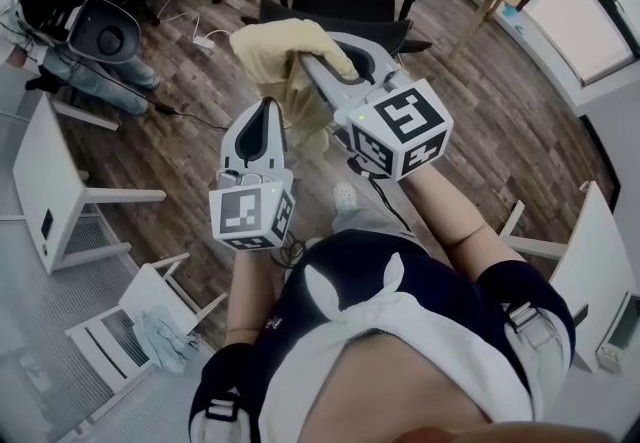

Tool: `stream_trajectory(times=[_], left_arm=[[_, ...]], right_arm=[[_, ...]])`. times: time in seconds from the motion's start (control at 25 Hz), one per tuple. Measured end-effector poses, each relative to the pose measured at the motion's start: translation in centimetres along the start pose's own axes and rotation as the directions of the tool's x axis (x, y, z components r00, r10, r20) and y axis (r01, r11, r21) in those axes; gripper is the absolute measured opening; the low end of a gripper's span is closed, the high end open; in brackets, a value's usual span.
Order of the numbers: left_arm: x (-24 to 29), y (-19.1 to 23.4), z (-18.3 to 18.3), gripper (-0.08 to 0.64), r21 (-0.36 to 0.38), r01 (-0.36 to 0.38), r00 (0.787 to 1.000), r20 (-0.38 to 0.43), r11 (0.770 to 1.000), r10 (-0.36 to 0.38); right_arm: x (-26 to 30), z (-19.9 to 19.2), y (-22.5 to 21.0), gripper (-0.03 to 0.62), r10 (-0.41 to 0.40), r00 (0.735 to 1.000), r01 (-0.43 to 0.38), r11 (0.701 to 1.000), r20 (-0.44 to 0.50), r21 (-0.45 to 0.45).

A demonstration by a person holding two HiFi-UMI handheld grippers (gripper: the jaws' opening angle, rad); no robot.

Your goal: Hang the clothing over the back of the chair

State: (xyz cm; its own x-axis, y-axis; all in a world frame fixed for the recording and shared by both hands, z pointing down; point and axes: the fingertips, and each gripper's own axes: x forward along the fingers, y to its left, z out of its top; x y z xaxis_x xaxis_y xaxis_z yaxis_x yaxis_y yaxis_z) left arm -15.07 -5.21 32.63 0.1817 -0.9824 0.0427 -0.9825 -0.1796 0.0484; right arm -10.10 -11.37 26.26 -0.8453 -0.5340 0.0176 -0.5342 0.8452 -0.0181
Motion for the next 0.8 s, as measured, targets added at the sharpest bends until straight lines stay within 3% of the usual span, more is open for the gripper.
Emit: stream_trajectory(times=[0.8], left_arm=[[4.1,0.8,0.8,0.006,0.012,-0.025,1.000,0.003,1.000,0.025]], right_arm=[[2.9,3.3,-5.8,0.074,-0.001,0.999,0.004,0.999,0.053,-0.047]])
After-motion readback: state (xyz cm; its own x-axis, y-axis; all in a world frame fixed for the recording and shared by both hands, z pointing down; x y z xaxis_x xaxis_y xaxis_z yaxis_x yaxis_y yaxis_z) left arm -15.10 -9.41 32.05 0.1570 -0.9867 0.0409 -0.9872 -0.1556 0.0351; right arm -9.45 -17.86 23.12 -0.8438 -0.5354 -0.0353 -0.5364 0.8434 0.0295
